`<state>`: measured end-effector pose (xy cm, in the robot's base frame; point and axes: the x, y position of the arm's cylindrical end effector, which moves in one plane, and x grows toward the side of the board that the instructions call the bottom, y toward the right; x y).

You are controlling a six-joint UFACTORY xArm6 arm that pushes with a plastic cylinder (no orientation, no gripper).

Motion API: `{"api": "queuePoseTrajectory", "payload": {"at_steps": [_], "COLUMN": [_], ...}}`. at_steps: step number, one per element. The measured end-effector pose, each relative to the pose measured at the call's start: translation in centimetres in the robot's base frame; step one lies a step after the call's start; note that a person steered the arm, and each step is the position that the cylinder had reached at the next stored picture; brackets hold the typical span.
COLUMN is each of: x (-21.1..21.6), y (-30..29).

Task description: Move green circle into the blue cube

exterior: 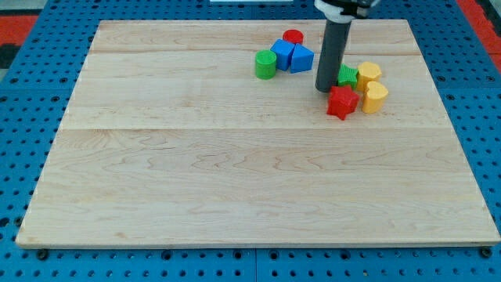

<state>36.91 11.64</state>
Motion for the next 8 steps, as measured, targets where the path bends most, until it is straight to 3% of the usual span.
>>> {"api": "queuePoseTrajectory", "payload": {"at_steps": [1, 2, 4, 6, 8], "x": [0.0, -0.5, -9.6, -15.8, -15.9], "y": [-7.4, -10.1, -12.4, -18.3, -12.0]}}
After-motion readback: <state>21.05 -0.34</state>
